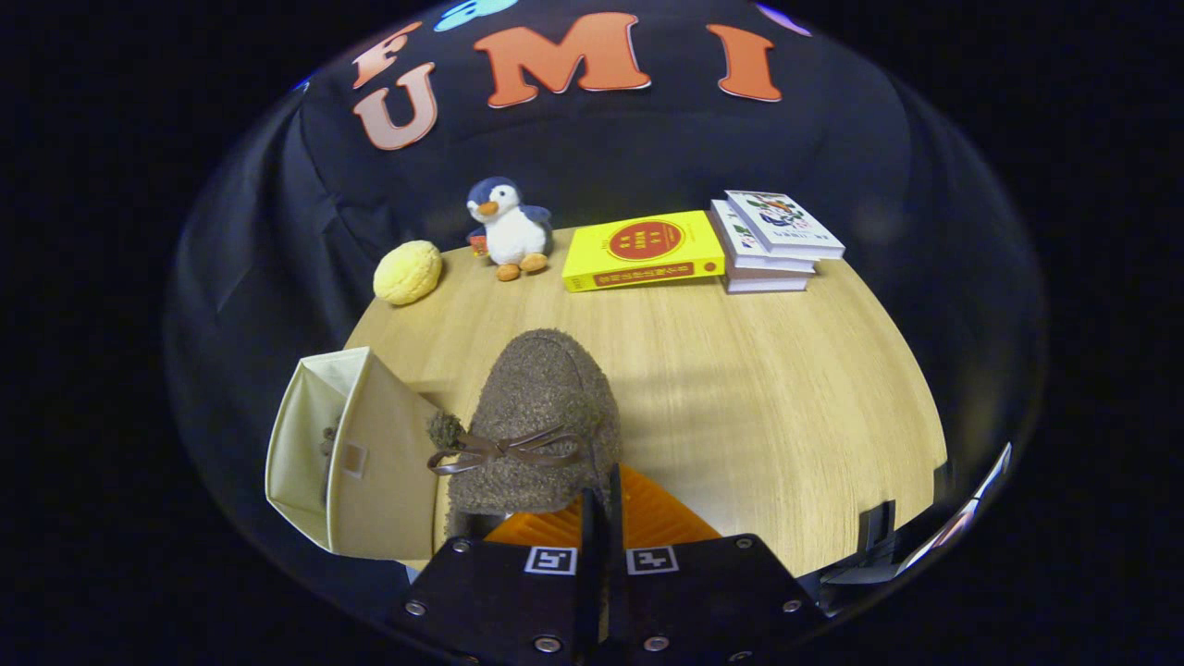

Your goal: Open the storage box then place both shoes into the box .Put the left shoe in first, then the right shoe, with the right side of both shoes facing outward in a uniform manner.

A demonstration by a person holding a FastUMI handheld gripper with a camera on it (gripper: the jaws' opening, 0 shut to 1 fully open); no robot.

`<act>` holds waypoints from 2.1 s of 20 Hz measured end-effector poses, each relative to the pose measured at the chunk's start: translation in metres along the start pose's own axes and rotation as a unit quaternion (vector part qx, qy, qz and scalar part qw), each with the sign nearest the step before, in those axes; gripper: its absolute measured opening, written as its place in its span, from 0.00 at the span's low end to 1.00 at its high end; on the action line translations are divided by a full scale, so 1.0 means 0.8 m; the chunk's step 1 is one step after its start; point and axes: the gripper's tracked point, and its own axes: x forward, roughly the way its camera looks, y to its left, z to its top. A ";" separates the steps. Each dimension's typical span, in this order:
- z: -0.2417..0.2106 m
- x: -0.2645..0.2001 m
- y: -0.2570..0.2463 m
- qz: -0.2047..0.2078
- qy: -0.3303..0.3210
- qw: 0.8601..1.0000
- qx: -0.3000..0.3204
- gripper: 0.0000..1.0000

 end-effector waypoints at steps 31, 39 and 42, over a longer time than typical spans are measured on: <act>0.000 0.016 0.313 0.111 0.045 0.986 -0.116 0.20; 0.089 -0.065 0.180 0.113 -0.108 0.982 -0.110 0.61; 0.122 -0.097 0.116 0.102 -0.166 0.976 -0.099 0.71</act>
